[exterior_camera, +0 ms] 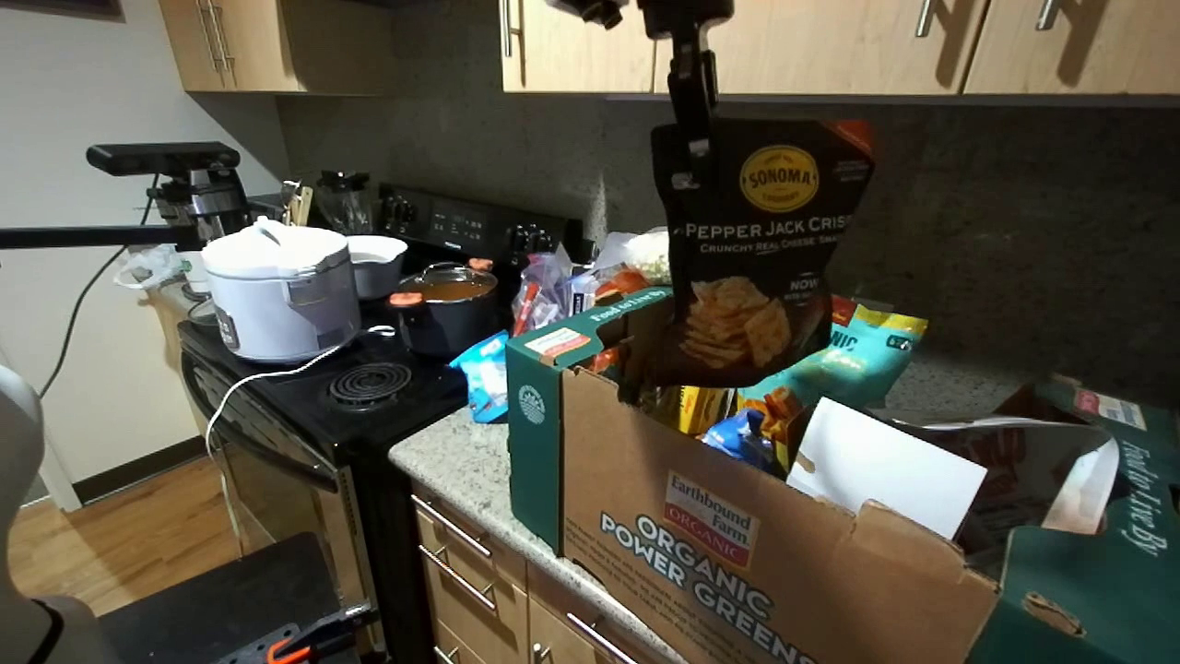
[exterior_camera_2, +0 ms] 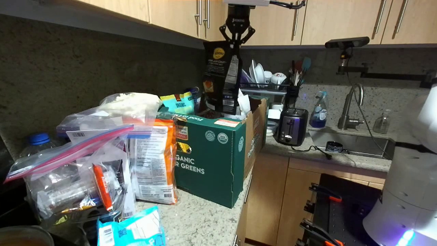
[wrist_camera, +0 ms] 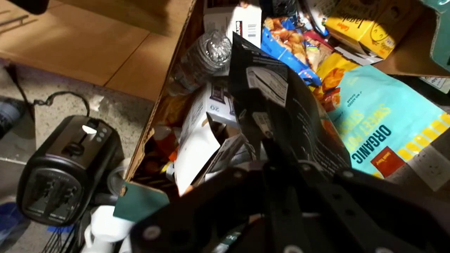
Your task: Put the bottle of water, the black and dark blue snack packs, the top plastic and the remaining snack pack in the box respectively
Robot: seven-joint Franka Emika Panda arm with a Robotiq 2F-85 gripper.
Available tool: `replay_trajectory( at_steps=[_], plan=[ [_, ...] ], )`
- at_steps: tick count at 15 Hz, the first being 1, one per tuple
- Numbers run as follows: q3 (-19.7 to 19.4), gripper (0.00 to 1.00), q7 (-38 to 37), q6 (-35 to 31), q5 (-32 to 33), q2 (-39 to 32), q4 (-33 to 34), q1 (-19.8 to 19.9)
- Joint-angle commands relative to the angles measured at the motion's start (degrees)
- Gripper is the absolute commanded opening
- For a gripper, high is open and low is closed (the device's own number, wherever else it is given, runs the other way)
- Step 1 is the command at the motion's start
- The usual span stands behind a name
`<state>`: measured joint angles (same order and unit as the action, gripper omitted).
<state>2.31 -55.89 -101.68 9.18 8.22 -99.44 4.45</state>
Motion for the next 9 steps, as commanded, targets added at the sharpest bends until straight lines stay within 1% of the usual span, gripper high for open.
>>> replay_trajectory(
  at_steps=[1, 4, 7, 8, 9],
  plan=[
    [-0.5, 0.01, -6.8, -3.7, -2.1, -2.9, 0.1, -0.6],
    [-0.8, 0.01, -11.1, -5.0, -1.3, -5.6, 0.6, -0.9],
    [-0.5, 0.01, -16.8, -5.1, 3.1, -8.1, 1.5, -1.9],
    [-0.5, 0.01, -17.0, -4.8, 3.3, -8.7, 1.9, -2.3],
    [-1.1, 0.01, -14.5, -4.3, 1.9, -7.9, 0.2, -2.0]
  ],
)
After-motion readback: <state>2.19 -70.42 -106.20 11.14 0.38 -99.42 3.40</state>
